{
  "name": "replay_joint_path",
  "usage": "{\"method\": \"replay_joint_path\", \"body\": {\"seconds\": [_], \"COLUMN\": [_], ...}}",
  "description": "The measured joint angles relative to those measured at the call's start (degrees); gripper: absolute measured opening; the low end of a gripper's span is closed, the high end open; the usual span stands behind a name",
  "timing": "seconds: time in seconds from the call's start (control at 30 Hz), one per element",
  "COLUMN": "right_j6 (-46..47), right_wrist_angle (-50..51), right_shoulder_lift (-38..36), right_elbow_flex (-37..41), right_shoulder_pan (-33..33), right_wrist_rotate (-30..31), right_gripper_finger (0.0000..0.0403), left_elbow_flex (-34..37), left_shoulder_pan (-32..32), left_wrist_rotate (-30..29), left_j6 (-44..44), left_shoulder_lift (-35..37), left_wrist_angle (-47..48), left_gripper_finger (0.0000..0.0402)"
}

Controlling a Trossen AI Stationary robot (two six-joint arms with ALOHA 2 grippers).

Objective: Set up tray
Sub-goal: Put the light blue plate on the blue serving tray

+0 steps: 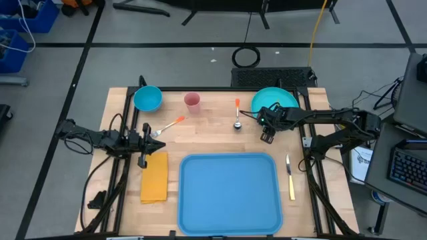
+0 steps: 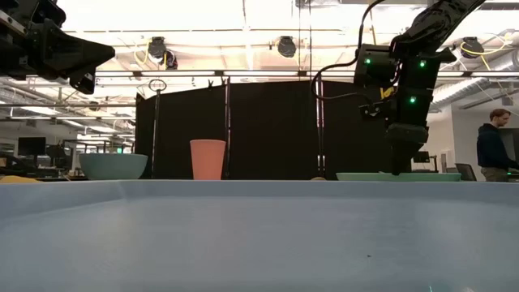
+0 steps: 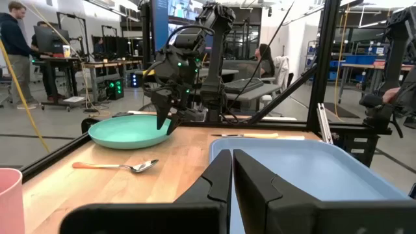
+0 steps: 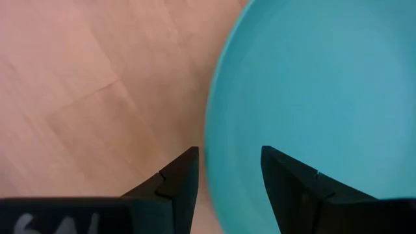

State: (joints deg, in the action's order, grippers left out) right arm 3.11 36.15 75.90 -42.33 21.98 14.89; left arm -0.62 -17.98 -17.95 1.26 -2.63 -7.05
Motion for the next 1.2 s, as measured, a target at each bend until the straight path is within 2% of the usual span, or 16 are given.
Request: {"method": "replay_joint_path", "body": {"seconds": [0.3,0.4,0.53,0.97,1.1,1.2], "right_j6": [-0.7,0.1,-0.2,-2.8,-3.7,-4.0], "right_wrist_angle": [-1.8,-2.3,-2.9,-8.9,-9.0,-9.0], "right_shoulder_lift": [0.0,0.0,0.0,0.0,0.0,0.0], "right_elbow_flex": [0.2,1.3,2.9,5.7,5.7,5.7], "right_shoulder_pan": [0.5,0.5,0.4,0.9,0.9,0.9], "right_wrist_rotate": [-0.2,-3.2,0.1,0.0,0.0,-0.1], "right_gripper_finger": [0.0155,0.0155,0.0155,0.0153,0.0128,0.0092], "left_elbow_flex": [0.0,0.0,0.0,0.0,0.0,0.0], "left_shoulder_pan": [0.0,0.0,0.0,0.0,0.0,0.0], "left_wrist_rotate": [0.0,0.0,0.0,0.0,0.0,0.0], "left_j6": [0.4,0.4,0.4,0.8,0.9,1.1], "left_shoulder_lift": [0.0,0.0,0.0,0.0,0.0,0.0], "left_wrist_angle": [0.0,0.0,0.0,1.3,1.3,1.4], "left_gripper_finger": [0.0021,0.0021,0.0021,0.0021,0.0021,0.0021]}}
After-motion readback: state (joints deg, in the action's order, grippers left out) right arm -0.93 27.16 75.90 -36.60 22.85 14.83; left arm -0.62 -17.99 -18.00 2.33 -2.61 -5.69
